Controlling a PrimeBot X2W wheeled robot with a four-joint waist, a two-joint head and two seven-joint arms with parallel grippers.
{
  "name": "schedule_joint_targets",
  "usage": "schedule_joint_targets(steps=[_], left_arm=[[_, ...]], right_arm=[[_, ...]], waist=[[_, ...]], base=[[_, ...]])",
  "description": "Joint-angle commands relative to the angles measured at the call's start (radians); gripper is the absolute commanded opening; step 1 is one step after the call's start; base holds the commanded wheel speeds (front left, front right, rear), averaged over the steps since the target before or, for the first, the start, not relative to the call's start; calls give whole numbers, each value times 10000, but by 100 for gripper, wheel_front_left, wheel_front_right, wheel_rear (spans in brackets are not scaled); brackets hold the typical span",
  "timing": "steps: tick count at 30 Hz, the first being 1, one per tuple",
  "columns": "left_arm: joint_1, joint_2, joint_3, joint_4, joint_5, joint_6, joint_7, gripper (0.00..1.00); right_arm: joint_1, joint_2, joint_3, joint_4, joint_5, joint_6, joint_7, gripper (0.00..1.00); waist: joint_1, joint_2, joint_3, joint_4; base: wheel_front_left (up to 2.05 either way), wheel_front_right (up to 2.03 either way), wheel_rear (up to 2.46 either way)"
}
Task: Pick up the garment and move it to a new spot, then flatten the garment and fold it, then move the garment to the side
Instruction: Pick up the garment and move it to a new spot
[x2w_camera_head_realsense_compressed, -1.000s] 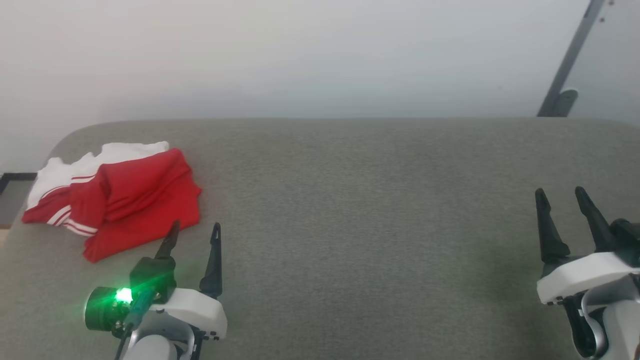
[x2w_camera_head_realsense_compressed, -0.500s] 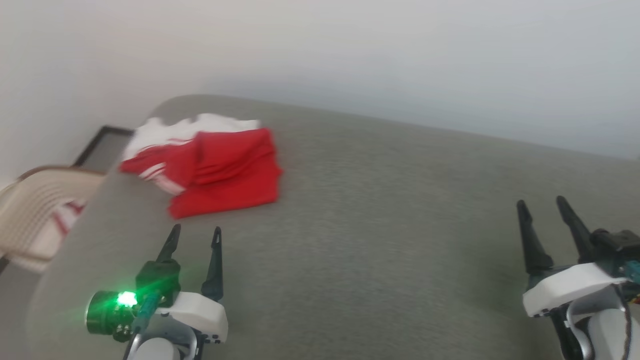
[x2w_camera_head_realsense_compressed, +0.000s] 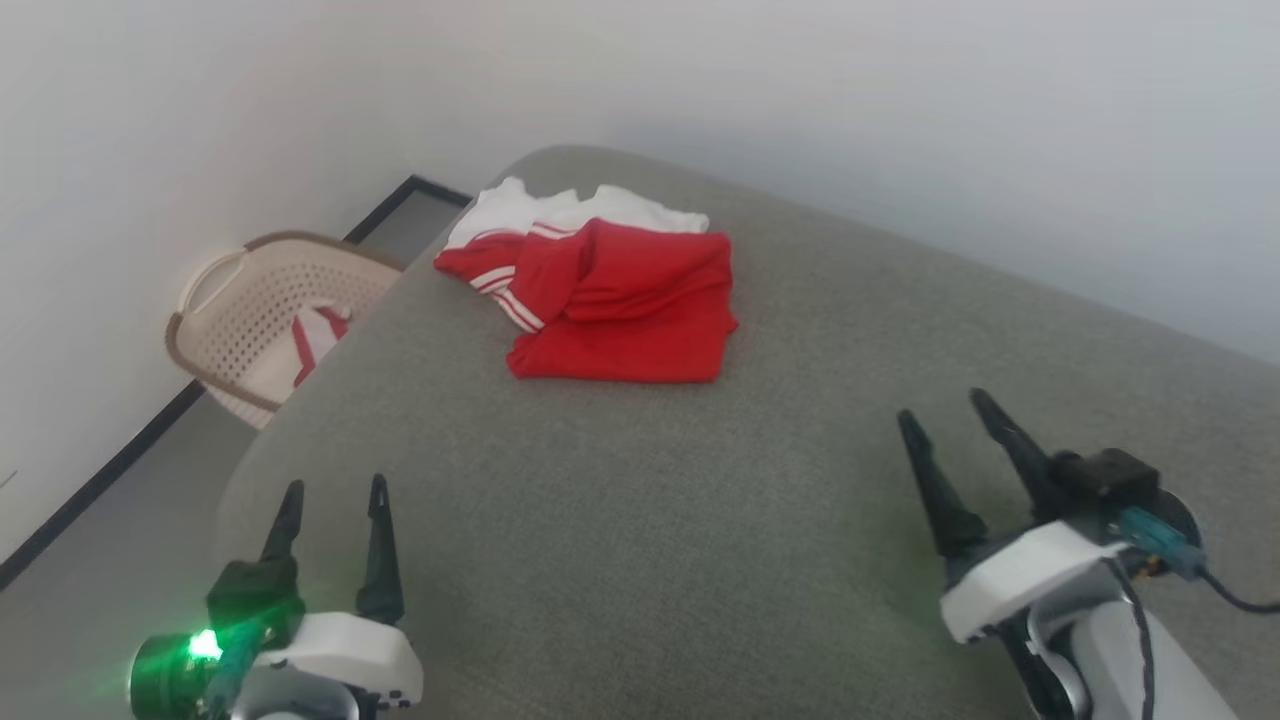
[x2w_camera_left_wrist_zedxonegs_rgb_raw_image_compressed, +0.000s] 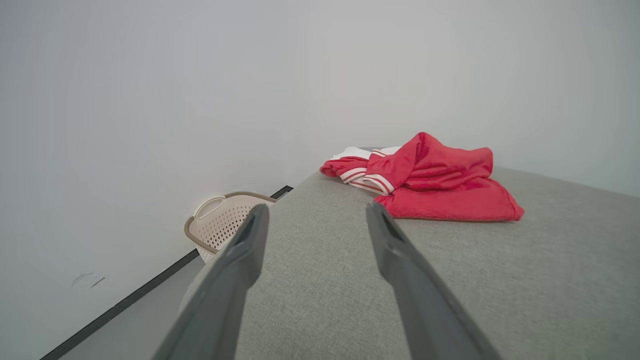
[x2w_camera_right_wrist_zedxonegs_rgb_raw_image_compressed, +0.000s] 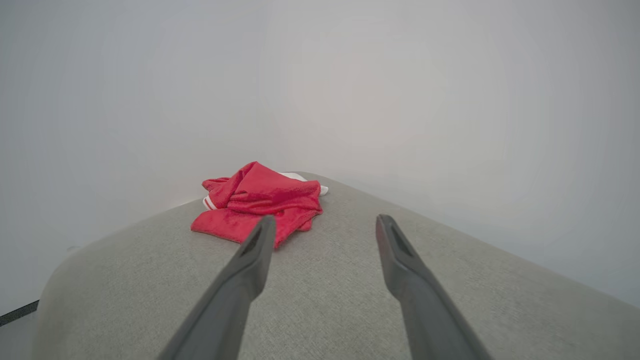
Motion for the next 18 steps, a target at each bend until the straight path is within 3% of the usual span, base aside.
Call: schedule_joint_targets(steps=[1, 11, 18], left_arm=[[169, -60, 113, -136, -57, 48, -32, 100], [-127, -238, 71, -38, 141, -426, -34, 100], [-2018, -90, -218, 583, 395, -988, -34, 100]], right_arm=[[-153, -37, 179, 104, 117, -3, -50, 100], [-275, -168, 350, 107, 353, -3, -49, 100], [-773, -506, 536, -381, 301, -5, -39, 100]], waist=[[0, 0, 150, 98], [0, 0, 404, 12], [0, 0, 1784, -1618]], base=[[0, 0, 0], [0, 0, 0], [0, 0, 0]])
